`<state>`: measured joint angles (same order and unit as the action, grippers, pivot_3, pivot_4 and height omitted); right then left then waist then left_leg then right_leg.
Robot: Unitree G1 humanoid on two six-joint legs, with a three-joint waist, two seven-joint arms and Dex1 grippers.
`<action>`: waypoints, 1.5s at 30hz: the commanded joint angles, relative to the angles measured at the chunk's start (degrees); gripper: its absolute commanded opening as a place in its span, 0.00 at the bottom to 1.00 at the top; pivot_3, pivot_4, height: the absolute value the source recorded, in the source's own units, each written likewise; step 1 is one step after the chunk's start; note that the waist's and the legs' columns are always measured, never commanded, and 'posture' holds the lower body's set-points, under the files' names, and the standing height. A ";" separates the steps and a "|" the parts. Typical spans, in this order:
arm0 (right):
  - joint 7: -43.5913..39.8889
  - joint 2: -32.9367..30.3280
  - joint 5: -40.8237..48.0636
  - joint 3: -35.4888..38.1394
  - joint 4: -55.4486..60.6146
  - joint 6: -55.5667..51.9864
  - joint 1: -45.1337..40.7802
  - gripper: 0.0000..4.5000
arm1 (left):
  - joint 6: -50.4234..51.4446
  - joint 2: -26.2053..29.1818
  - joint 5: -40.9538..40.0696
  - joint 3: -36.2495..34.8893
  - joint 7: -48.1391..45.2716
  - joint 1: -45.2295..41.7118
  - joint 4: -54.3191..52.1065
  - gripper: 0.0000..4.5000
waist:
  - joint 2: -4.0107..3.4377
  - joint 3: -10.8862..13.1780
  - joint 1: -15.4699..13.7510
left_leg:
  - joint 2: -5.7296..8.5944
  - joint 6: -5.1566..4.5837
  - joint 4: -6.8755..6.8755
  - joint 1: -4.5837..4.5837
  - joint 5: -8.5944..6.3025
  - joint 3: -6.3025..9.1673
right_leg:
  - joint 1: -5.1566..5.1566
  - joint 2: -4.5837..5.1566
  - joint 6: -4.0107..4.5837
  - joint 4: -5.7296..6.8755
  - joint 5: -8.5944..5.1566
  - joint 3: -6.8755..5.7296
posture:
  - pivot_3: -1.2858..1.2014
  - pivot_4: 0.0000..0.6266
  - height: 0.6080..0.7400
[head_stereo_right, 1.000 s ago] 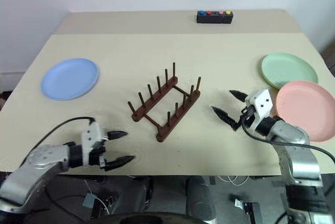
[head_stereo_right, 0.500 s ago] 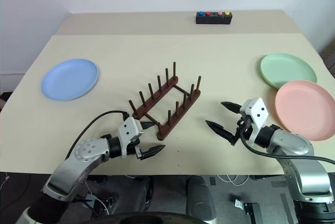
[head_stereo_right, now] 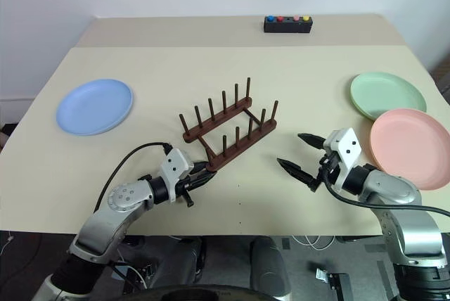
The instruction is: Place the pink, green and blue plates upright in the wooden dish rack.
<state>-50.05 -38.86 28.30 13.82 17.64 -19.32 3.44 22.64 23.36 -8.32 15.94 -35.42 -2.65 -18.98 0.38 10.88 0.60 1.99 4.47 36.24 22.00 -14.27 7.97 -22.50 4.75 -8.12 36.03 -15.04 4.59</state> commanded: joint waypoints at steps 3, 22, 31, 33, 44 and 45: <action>-1.01 -0.23 0.70 0.24 0.28 0.93 -1.00 1.00 | -2.25 1.68 -0.17 -0.02 -3.41 -1.10 3.63 0.16 | 0.00 0.00 0.00 | 0.00 0.00 0.00 -0.01 0.00 0.00 | 0.00 0.00 0.00 0.00 0.00 0.00 | 0.52 0.24 1.00; 1.02 -0.43 -2.11 2.10 2.00 3.05 6.39 1.00 | -23.35 -0.48 2.27 5.27 -28.97 -29.79 39.82 0.16 | 0.04 0.02 0.05 | 0.03 -0.03 -0.04 0.21 -0.01 0.04 | -0.21 0.00 -0.25 0.01 0.11 -0.04 | 0.52 0.24 1.00; 0.97 -1.03 -1.57 4.75 2.75 3.01 8.74 1.00 | -31.46 -6.90 4.81 4.79 -30.81 -40.27 57.46 0.16 | 0.11 0.05 0.09 | 0.04 -0.04 0.06 0.19 -0.01 0.04 | -0.11 0.00 -0.28 0.00 0.11 -0.05 | 0.52 0.24 1.00; 1.02 -0.81 -1.67 4.74 2.95 3.16 9.03 1.00 | -32.65 -7.98 5.36 4.58 -30.82 -41.93 60.26 0.16 | 0.11 0.05 0.11 | 0.04 -0.04 0.02 0.19 -0.01 0.04 | -0.14 -0.01 -0.30 0.01 0.10 -0.05 | 0.52 0.24 1.00; 2.46 0.03 -2.12 3.37 4.49 2.88 9.40 1.00 | -37.72 -9.92 6.81 3.15 -32.10 -46.77 69.55 0.16 | 0.13 0.06 0.15 | 0.04 -0.04 0.01 0.20 -0.01 0.05 | -0.15 -0.01 -0.31 0.01 0.10 -0.05 | 0.52 0.24 1.00; 2.57 0.02 -2.08 3.22 4.56 2.73 9.24 1.00 | -38.00 -9.91 6.84 2.92 -32.27 -47.03 70.04 0.16 | 0.13 0.06 0.17 | 0.04 -0.04 0.01 0.20 -0.01 0.05 | -0.15 -0.01 -0.31 0.02 0.10 -0.05 | 0.52 0.24 1.00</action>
<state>-47.71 -39.14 25.94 17.00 20.04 -17.02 13.09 -14.69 13.04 -2.52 19.89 -67.74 -48.66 49.97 0.51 10.94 0.77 2.03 4.42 36.25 22.19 -14.28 8.01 -22.66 4.73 -8.42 36.05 -14.94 4.54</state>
